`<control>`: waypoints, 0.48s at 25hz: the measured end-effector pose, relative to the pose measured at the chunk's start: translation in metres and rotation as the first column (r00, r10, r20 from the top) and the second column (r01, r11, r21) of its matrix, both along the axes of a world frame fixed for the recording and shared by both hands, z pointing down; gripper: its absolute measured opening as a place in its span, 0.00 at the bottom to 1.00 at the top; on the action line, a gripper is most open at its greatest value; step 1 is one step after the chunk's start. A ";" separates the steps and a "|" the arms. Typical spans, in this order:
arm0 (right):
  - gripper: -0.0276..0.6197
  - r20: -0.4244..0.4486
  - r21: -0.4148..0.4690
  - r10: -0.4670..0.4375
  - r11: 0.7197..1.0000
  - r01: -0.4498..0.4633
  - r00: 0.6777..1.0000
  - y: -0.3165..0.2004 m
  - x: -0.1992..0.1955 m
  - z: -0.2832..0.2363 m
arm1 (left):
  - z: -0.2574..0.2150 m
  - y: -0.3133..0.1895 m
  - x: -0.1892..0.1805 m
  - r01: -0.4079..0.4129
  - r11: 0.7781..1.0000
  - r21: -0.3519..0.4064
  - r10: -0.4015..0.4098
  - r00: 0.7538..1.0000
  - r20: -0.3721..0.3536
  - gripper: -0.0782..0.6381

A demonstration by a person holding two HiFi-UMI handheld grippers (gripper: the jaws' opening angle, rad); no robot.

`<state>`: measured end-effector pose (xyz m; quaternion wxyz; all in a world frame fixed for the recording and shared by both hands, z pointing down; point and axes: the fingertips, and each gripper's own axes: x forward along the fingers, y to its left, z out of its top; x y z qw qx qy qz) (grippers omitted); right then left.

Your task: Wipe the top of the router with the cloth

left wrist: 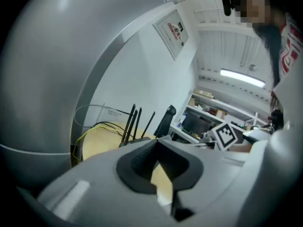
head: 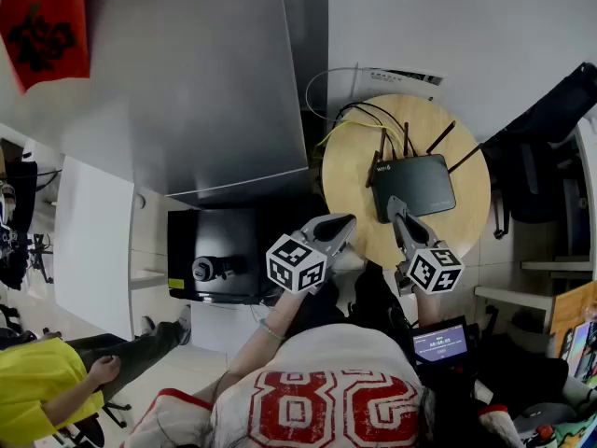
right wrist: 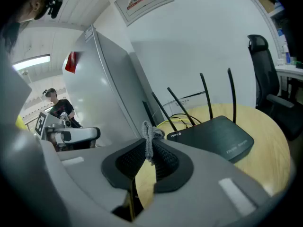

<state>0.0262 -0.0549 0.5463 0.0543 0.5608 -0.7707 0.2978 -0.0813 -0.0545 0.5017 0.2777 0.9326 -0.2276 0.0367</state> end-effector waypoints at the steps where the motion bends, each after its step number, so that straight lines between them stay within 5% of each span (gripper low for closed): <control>1: 0.10 -0.004 -0.001 -0.015 1.000 0.015 1.000 -0.006 0.004 0.001 | 0.000 -0.004 0.002 0.015 1.000 0.002 -0.015 1.000 0.005 0.11; 7: 0.10 -0.050 -0.035 -0.173 0.985 0.171 0.984 -0.040 0.024 0.017 | -0.001 -0.023 0.018 0.145 0.989 -0.001 -0.145 0.989 0.017 0.11; 12: 0.10 -0.128 -0.074 -0.381 0.925 0.374 0.916 -0.067 0.025 0.036 | 0.002 -0.022 0.036 0.246 0.969 -0.010 -0.245 0.969 0.035 0.11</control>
